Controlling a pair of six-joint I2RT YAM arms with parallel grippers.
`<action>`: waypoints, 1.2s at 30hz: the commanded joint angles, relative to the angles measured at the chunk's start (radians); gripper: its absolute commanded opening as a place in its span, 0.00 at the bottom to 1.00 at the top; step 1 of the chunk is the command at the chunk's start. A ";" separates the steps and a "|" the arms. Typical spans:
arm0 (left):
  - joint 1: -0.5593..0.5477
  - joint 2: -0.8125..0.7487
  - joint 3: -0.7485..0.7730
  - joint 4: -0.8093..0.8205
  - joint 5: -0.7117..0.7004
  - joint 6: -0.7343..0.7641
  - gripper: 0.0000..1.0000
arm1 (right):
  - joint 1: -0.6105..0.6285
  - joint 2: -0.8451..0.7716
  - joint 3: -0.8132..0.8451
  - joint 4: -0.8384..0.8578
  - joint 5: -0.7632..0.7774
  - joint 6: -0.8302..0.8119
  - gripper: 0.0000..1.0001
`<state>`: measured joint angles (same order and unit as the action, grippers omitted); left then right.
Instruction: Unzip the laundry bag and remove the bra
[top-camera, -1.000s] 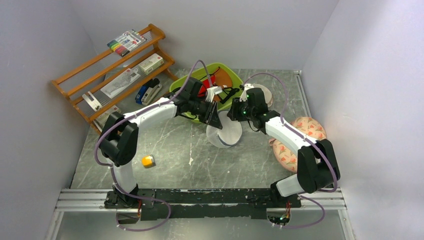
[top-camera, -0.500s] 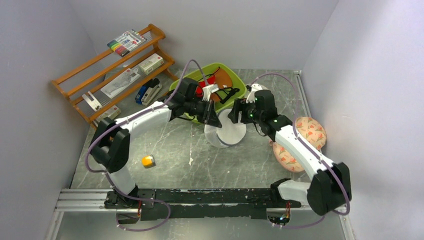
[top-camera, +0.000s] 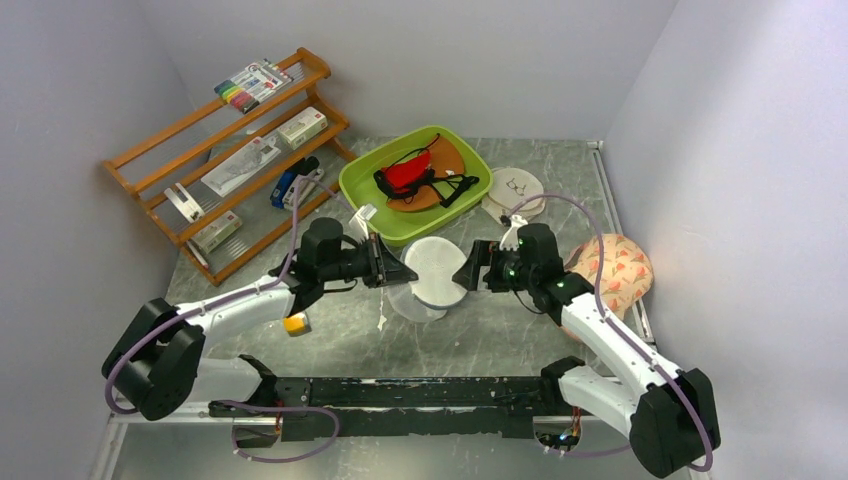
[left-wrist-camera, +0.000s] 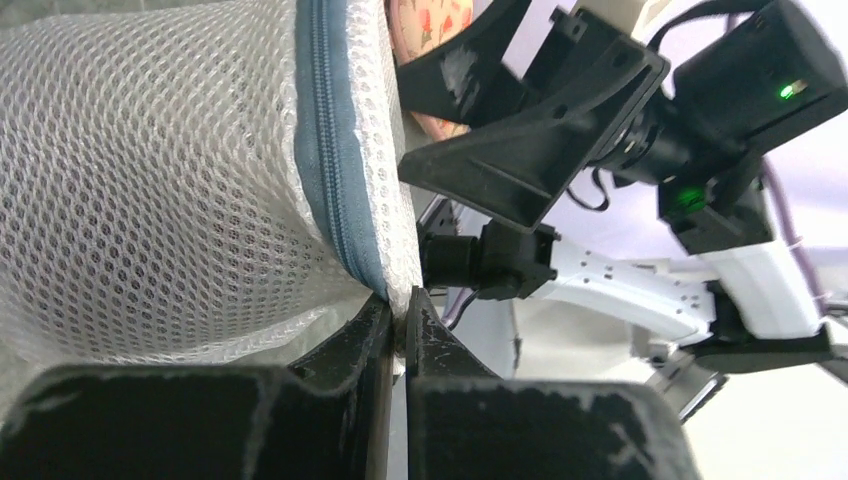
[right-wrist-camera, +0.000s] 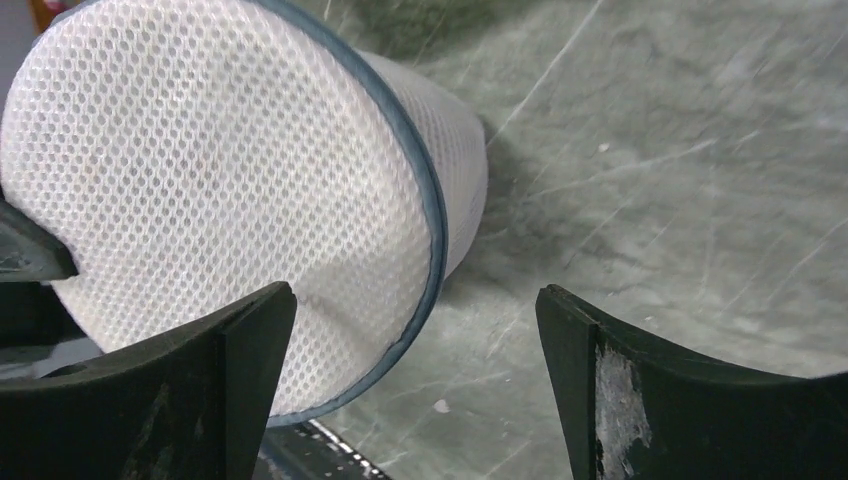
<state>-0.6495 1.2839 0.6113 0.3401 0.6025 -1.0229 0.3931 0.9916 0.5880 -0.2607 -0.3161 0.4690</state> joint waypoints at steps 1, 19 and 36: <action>0.007 -0.036 -0.040 0.237 -0.048 -0.172 0.07 | -0.005 -0.035 -0.070 0.075 -0.104 0.187 0.92; 0.006 -0.295 0.069 -0.472 -0.213 0.272 0.87 | -0.021 -0.034 -0.013 0.152 -0.206 0.204 0.01; -0.117 -0.319 0.282 -0.534 -0.248 1.202 0.88 | -0.031 0.225 0.203 0.080 -0.698 0.030 0.00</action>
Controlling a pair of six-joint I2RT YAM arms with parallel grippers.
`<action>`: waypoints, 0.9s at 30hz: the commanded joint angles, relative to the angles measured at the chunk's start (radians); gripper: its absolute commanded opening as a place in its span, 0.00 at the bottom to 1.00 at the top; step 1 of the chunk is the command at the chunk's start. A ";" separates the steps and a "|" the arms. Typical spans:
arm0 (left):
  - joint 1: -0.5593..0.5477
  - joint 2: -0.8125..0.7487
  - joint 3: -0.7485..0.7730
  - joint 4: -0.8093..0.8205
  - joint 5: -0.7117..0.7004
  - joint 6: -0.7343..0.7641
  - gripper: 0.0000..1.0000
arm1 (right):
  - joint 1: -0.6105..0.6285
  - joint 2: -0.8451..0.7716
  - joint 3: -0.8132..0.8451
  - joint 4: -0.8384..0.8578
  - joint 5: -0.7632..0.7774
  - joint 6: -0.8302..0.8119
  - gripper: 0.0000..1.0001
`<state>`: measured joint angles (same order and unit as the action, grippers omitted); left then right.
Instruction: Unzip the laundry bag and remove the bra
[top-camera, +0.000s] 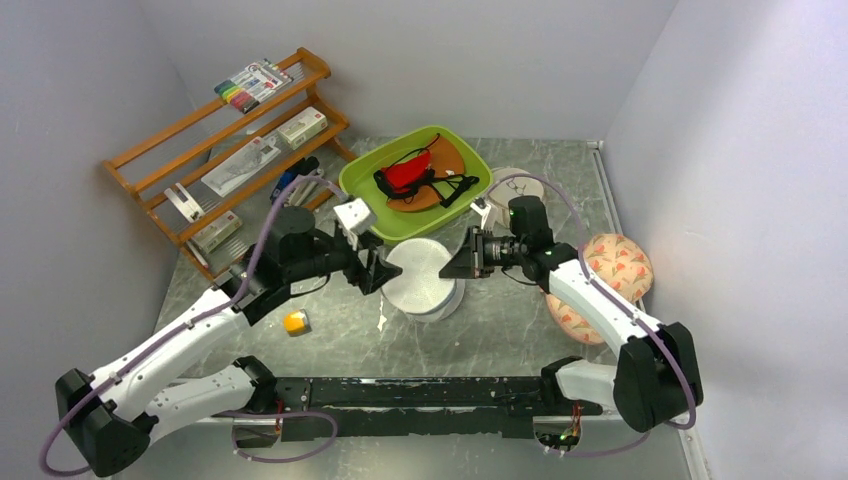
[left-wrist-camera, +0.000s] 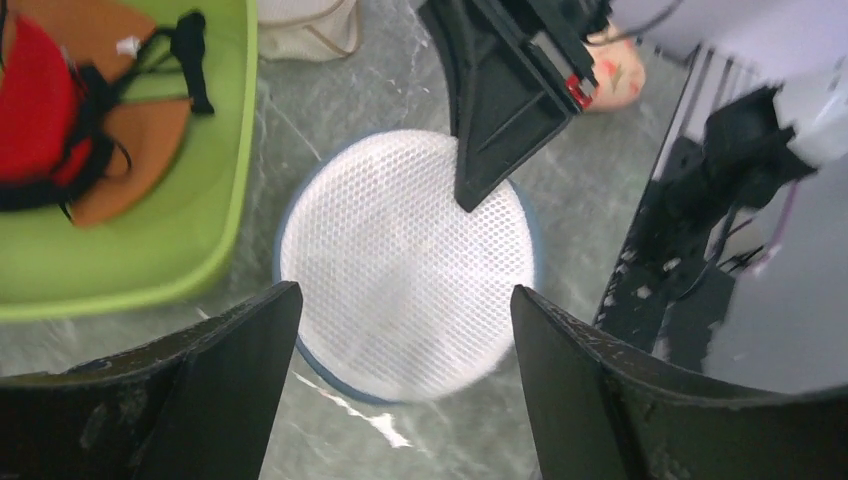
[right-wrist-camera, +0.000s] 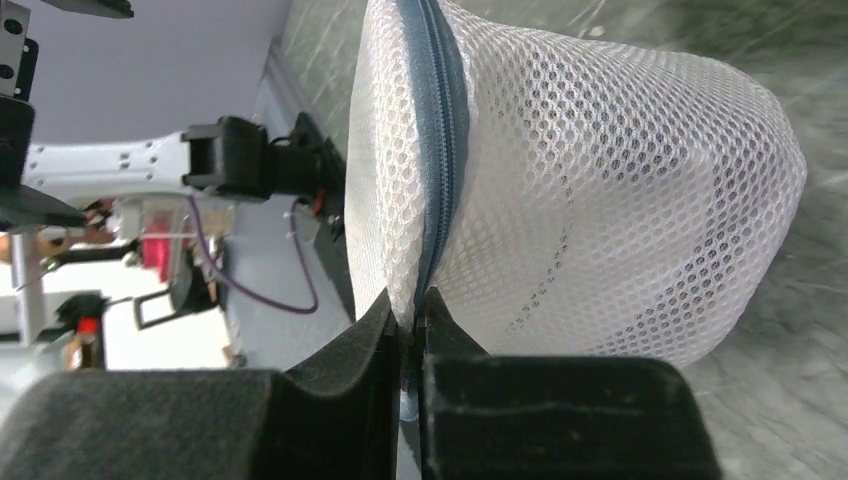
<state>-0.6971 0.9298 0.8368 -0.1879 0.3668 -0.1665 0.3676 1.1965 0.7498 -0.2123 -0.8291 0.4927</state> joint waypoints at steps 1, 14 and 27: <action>-0.099 0.055 0.054 -0.044 -0.036 0.429 0.91 | -0.006 0.017 0.042 0.035 -0.191 0.002 0.00; -0.454 0.087 -0.116 -0.080 -0.340 0.744 0.89 | -0.019 0.034 0.042 0.012 -0.156 -0.031 0.00; -0.579 0.152 -0.202 0.047 -0.718 0.846 0.41 | -0.018 0.077 0.039 0.012 -0.171 -0.045 0.01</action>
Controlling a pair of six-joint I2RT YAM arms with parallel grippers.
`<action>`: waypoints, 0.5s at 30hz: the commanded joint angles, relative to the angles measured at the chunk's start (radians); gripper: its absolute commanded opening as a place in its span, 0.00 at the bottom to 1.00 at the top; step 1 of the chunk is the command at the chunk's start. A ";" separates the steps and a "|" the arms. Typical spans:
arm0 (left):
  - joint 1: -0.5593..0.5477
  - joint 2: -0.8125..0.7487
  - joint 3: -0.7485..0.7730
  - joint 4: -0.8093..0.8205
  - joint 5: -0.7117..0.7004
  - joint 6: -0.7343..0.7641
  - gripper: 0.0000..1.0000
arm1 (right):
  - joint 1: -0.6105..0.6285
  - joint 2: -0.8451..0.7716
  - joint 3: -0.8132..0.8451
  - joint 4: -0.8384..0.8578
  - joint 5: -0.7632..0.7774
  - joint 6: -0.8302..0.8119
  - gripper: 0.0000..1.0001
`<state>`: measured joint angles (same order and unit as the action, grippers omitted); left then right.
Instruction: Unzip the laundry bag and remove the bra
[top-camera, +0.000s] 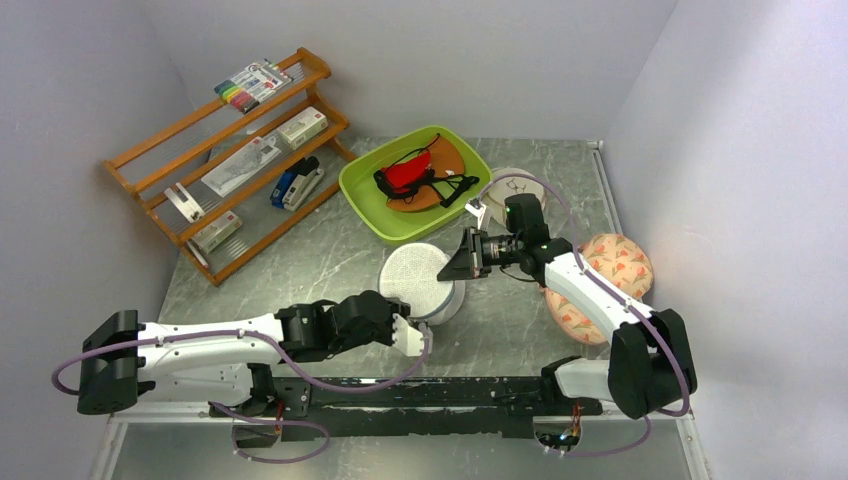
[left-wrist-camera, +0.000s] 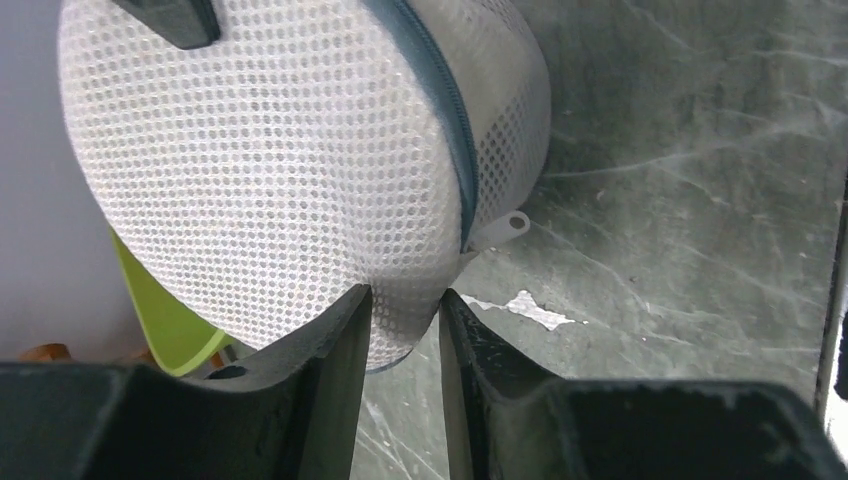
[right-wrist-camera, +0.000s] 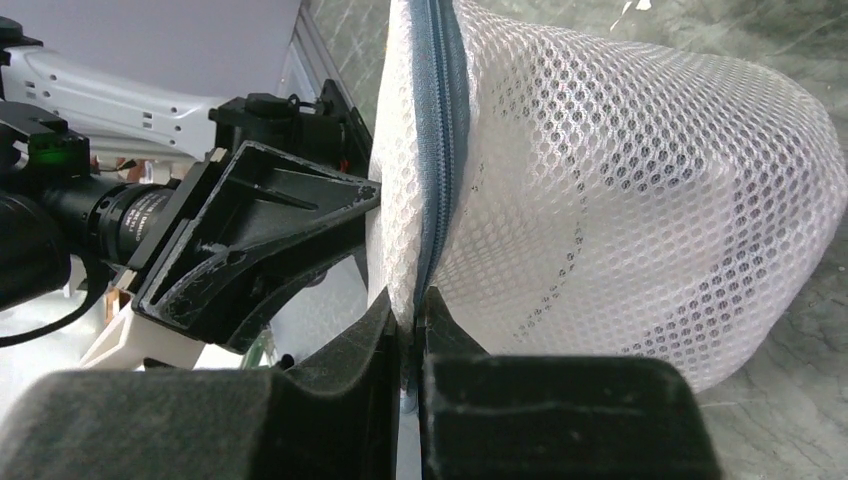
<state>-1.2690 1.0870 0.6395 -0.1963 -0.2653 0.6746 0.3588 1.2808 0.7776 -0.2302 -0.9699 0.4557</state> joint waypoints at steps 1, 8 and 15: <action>-0.008 -0.005 0.000 0.051 -0.071 -0.010 0.39 | -0.009 -0.005 0.015 0.029 -0.022 -0.009 0.01; -0.004 0.013 0.090 -0.014 -0.011 -0.155 0.23 | -0.007 0.021 0.122 -0.072 0.247 -0.050 0.17; 0.107 -0.029 0.160 -0.036 0.106 -0.291 0.07 | -0.008 -0.118 0.197 -0.153 0.662 -0.098 0.62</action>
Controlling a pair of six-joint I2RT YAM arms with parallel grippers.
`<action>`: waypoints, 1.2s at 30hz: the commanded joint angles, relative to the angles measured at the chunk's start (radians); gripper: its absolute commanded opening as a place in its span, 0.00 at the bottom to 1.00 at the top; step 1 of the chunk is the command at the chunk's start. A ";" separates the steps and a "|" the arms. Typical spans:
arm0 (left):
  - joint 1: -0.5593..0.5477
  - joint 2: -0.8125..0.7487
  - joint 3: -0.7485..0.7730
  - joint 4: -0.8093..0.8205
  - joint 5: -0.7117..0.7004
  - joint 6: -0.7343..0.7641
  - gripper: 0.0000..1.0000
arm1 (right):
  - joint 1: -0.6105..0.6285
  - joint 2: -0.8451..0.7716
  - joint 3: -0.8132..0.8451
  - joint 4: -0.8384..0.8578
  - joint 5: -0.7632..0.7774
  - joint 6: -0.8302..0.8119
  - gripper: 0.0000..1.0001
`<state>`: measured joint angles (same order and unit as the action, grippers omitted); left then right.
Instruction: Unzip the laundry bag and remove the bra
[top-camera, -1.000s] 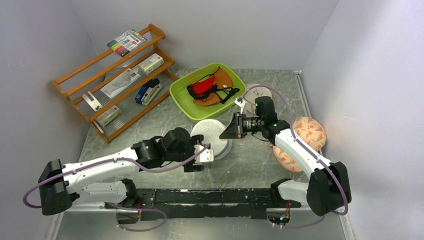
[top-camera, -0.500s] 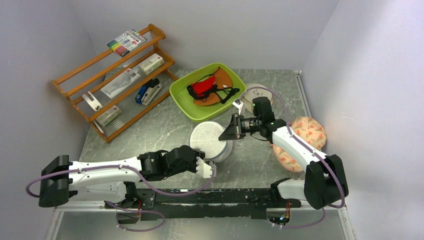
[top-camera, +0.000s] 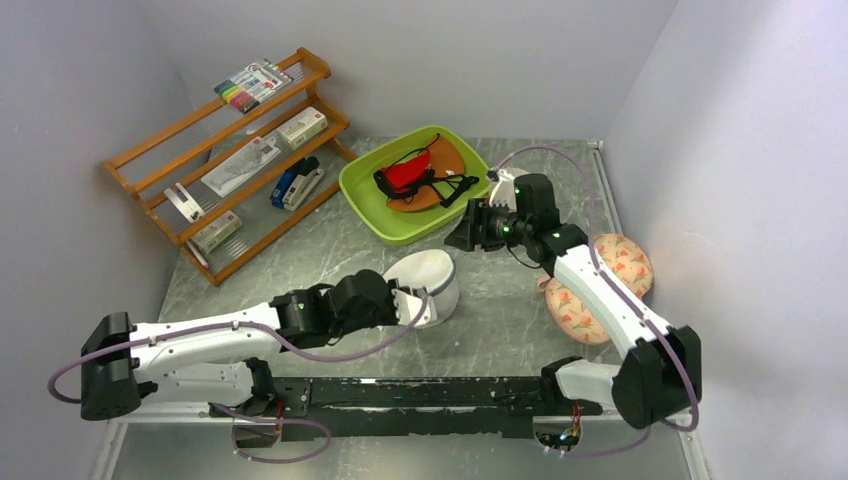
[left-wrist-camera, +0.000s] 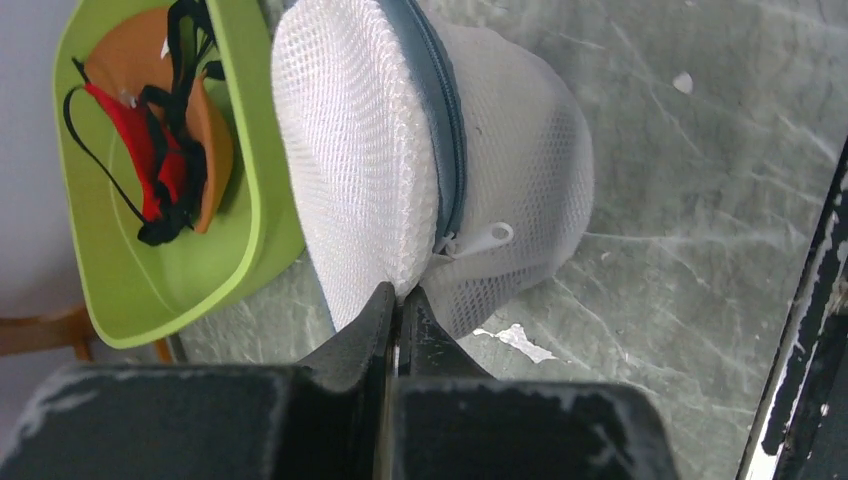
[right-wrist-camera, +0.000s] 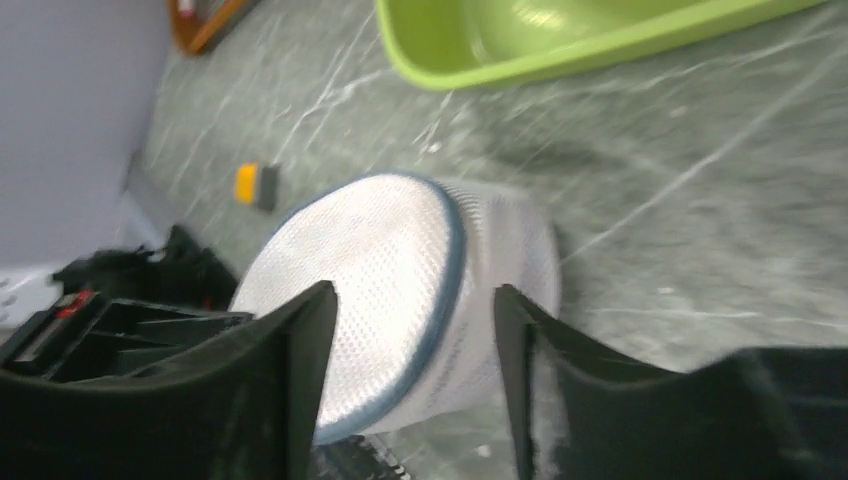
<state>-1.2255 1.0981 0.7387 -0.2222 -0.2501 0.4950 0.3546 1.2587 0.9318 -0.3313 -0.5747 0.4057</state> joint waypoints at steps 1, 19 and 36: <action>0.092 -0.055 0.066 -0.004 0.121 -0.126 0.07 | -0.003 -0.124 0.044 -0.056 0.304 -0.054 0.65; 0.406 0.125 0.254 -0.069 0.632 -0.347 0.07 | 0.338 -0.370 -0.066 0.010 0.312 -0.180 0.58; 0.422 0.137 0.252 -0.070 0.667 -0.357 0.07 | 0.471 -0.250 -0.168 0.195 0.382 -0.135 0.30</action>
<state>-0.8150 1.2438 0.9607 -0.3050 0.3679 0.1486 0.8146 1.0084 0.7780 -0.2123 -0.2188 0.2607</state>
